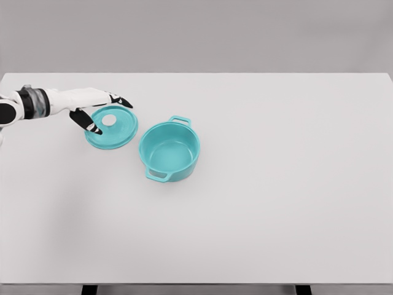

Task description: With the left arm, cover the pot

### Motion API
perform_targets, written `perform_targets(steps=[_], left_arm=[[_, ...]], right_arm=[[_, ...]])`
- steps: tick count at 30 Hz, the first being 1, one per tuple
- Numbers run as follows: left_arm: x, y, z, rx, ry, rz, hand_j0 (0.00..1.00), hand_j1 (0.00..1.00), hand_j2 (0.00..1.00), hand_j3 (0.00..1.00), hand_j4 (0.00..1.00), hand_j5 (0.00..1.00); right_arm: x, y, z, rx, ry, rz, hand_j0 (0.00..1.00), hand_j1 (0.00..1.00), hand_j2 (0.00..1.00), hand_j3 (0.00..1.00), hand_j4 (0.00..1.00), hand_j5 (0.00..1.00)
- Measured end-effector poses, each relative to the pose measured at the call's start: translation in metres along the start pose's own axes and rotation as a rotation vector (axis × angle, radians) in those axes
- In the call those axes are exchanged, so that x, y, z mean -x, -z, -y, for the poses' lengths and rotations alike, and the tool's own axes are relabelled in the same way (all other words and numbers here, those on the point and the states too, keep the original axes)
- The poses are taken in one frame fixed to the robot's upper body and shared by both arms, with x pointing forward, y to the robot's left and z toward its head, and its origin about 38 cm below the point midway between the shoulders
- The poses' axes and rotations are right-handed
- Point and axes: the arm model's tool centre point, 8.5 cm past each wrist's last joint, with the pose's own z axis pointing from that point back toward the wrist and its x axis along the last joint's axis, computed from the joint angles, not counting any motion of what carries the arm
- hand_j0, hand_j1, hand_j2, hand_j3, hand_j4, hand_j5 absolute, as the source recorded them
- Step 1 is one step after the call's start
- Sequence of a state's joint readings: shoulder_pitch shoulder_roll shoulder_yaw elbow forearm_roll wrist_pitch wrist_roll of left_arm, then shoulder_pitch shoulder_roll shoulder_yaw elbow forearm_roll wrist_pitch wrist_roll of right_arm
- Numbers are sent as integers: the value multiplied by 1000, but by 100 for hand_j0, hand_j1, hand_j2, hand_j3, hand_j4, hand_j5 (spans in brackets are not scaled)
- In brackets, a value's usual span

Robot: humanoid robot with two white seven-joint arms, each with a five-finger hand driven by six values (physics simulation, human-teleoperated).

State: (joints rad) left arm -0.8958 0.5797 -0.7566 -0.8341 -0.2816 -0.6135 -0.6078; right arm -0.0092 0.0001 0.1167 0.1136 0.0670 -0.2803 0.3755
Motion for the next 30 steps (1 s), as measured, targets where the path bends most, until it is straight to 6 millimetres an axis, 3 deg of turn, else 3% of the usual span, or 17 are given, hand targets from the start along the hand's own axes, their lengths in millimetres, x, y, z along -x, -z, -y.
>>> perform_targets(steps=[25, 30], left_arm=[[6, 3, 2, 17, 3, -34, 87, 87, 87, 87, 87, 87], [11, 3, 6, 20, -13, -47, 82, 82, 82, 82, 82, 82]], right_arm=[[0, 0, 0, 0, 0, 0, 100, 100, 100, 100, 100, 100], [0, 0, 0, 0, 0, 0, 100, 100, 100, 100, 100, 100]])
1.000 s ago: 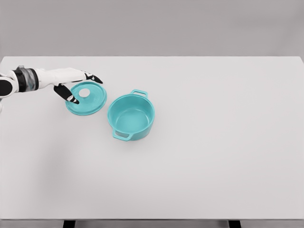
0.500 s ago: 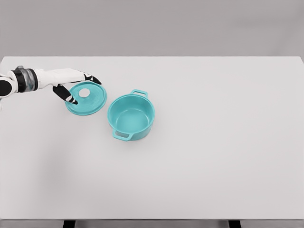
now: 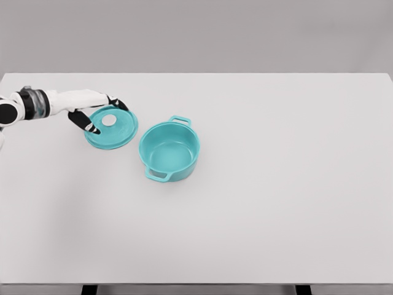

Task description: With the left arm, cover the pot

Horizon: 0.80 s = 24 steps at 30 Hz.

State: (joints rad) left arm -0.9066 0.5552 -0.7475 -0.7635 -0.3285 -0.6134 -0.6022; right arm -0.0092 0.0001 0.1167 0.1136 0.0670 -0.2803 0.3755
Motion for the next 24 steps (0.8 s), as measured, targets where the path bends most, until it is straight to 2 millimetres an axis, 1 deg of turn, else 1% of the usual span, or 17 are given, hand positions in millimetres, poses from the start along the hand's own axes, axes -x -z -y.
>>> perform_targets(steps=[5, 12, 15, 16, 18, 19, 21, 22, 24], left_arm=[[0, 5, 3, 6, -12, -1, 82, 82, 82, 82, 82, 82], [2, 6, 5, -1, -36, -5, 77, 77, 77, 77, 77, 77], [3, 6, 6, -2, -41, -5, 77, 77, 77, 77, 77, 77], [3, 6, 6, -2, -41, -5, 75, 75, 75, 75, 75, 75], [3, 5, 6, -2, -40, -6, 60, 60, 60, 60, 60, 60], [4, 5, 6, -1, -37, -7, 57, 57, 57, 57, 57, 57], [4, 5, 7, 2, -34, -7, 56, 56, 56, 56, 56, 56], [3, 5, 7, 3, -33, -6, 51, 51, 51, 51, 51, 51], [3, 5, 8, 5, -32, -4, 51, 51, 51, 51, 51, 51]], right_arm=[[0, 0, 0, 0, 0, 0, 100, 100, 100, 100, 100, 100], [0, 0, 0, 0, 0, 0, 100, 100, 100, 100, 100, 100], [0, 0, 0, 0, 0, 0, 100, 100, 100, 100, 100, 100], [0, 0, 0, 0, 0, 0, 100, 100, 100, 100, 100, 100], [0, 0, 0, 0, 0, 0, 100, 100, 100, 100, 100, 100], [0, 0, 0, 0, 0, 0, 100, 100, 100, 100, 100, 100], [0, 0, 0, 0, 0, 0, 100, 100, 100, 100, 100, 100], [0, 0, 0, 0, 0, 0, 100, 100, 100, 100, 100, 100], [0, 0, 0, 0, 0, 0, 100, 100, 100, 100, 100, 100]])
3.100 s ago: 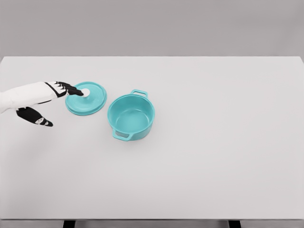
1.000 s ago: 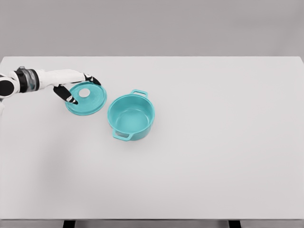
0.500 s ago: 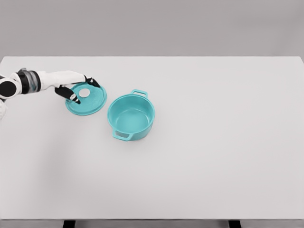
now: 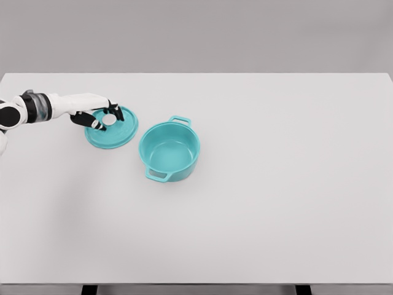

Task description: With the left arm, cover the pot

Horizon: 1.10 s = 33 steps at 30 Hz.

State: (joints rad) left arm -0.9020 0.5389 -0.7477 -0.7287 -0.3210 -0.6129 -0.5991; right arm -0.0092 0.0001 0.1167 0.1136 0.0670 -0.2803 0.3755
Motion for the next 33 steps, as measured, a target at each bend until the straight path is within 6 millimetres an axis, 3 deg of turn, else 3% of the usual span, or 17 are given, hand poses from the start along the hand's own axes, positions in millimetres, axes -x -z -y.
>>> perform_targets(steps=[5, 8, 18, 23, 33], left_arm=[[-3, 0, -3, -5, 10, 9, 51, 51, 51, 51, 51, 51], [-16, 1, -10, -27, 28, 52, 51, 51, 51, 51, 51, 51], [-31, -27, -40, -83, 106, 105, 52, 52, 52, 52, 52, 52], [-52, -33, -41, -57, 169, 162, 52, 52, 52, 52, 52, 52], [-73, -32, -43, -14, 242, 208, 52, 52, 52, 52, 52, 52]], right_arm=[[0, 0, 0, 0, 0, 0, 100, 100, 100, 100, 100, 100], [0, 0, 0, 0, 0, 0, 100, 100, 100, 100, 100, 100], [0, 0, 0, 0, 0, 0, 100, 100, 100, 100, 100, 100], [0, 0, 0, 0, 0, 0, 100, 100, 100, 100, 100, 100], [0, 0, 0, 0, 0, 0, 100, 100, 100, 100, 100, 100]])
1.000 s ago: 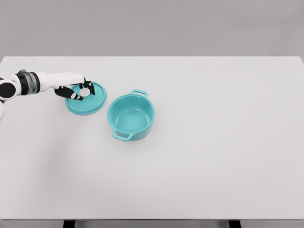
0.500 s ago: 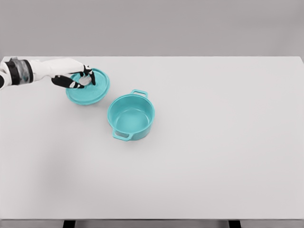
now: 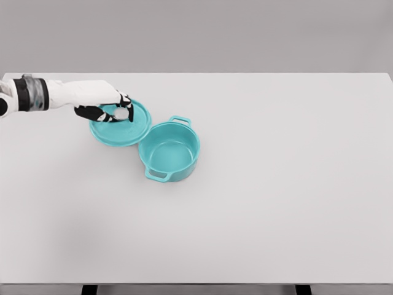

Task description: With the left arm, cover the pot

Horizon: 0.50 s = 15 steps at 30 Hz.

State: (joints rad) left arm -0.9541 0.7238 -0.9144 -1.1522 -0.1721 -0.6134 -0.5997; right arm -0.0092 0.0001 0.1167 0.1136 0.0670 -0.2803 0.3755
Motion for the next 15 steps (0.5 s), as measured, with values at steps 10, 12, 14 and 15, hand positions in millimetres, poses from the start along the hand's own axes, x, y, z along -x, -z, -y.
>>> perform_targets(steps=[10, 12, 14, 15], left_arm=[[-14, 2, -8, -14, 7, 53, 52, 52, 52, 52, 52, 52], [-18, 5, -8, -14, 11, 64, 52, 52, 52, 52, 52, 52], [-22, 7, -9, -15, 18, 77, 52, 52, 52, 52, 52, 52], [-24, 8, -10, -16, 21, 84, 52, 52, 52, 52, 52, 52]], right_arm=[[0, 0, 0, 0, 0, 0, 100, 100, 100, 100, 100, 100], [0, 0, 0, 0, 0, 0, 100, 100, 100, 100, 100, 100], [0, 0, 0, 0, 0, 0, 100, 100, 100, 100, 100, 100], [0, 0, 0, 0, 0, 0, 100, 100, 100, 100, 100, 100]])
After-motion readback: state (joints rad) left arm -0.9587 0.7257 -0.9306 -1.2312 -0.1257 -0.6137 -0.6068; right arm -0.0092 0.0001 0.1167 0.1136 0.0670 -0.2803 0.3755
